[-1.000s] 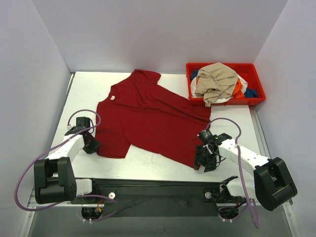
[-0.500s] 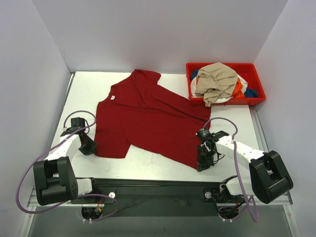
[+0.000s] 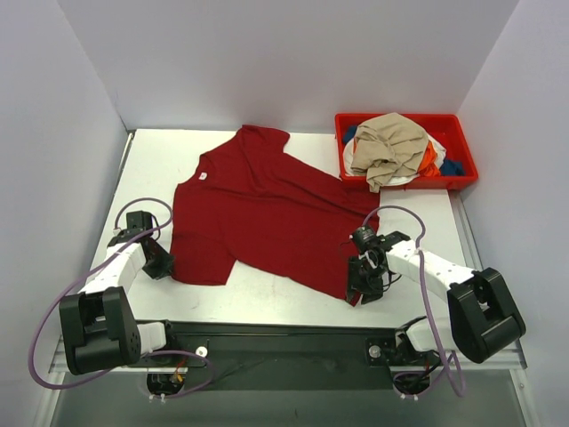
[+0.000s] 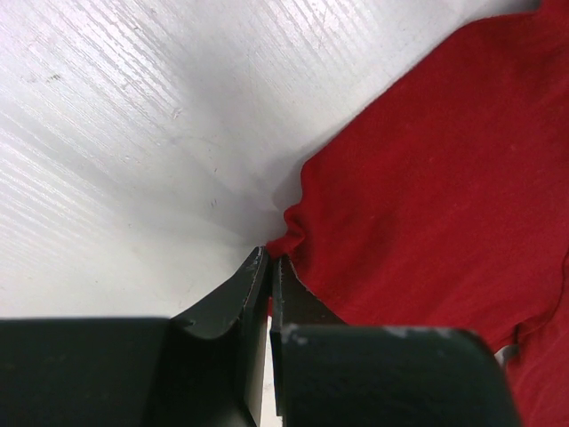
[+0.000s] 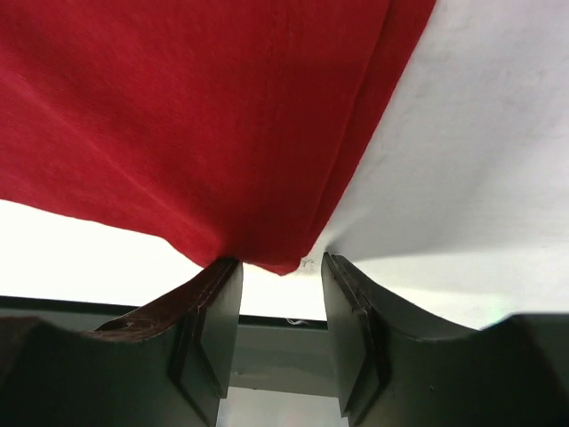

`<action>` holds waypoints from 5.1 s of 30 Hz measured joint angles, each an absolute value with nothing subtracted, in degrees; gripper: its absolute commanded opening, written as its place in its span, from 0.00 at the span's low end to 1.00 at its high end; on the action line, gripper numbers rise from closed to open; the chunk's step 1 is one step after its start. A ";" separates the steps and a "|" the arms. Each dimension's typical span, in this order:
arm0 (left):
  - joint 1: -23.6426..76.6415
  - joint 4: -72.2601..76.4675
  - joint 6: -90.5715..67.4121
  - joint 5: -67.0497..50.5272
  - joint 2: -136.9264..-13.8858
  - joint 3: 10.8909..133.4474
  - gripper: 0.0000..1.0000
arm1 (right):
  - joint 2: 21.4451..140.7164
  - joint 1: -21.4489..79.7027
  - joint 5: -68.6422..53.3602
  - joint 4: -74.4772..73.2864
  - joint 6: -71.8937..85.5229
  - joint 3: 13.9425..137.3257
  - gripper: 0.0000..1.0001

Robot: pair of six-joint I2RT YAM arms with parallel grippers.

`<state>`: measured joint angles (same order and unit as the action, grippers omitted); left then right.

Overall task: Fold and stack the t-shirts
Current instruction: Grap the side of the flattened tshirt closest away from the robot with both arms, then fold the flattened tshirt in 1/3 of the way

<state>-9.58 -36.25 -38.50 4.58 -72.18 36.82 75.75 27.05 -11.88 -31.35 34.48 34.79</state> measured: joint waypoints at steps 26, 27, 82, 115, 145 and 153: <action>-10.02 -38.33 -38.24 4.27 -72.01 38.39 0.00 | 78.26 27.05 -12.45 -30.65 34.22 35.81 0.00; -10.24 -38.89 -38.15 4.27 -71.79 38.92 0.00 | 78.26 27.05 -12.75 -30.70 34.15 35.81 0.00; 4.47 -49.10 -26.24 5.54 -87.53 79.44 0.00 | 85.27 13.56 -22.22 -47.18 29.87 53.45 0.00; 5.93 -46.48 -23.14 0.49 -115.85 109.60 0.00 | 100.47 4.45 -16.51 -45.95 26.33 66.24 0.00; 3.33 -32.05 -26.26 -12.19 -114.89 84.71 0.81 | 90.85 19.05 -15.77 -36.60 28.27 64.95 0.62; 1.02 -21.93 -29.82 -17.21 -114.26 77.67 0.81 | 100.07 18.68 -15.92 -32.73 28.14 63.72 0.61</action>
<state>1.02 -21.93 -29.82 -17.21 -114.26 77.67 100.07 18.68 -15.92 -32.73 28.14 63.72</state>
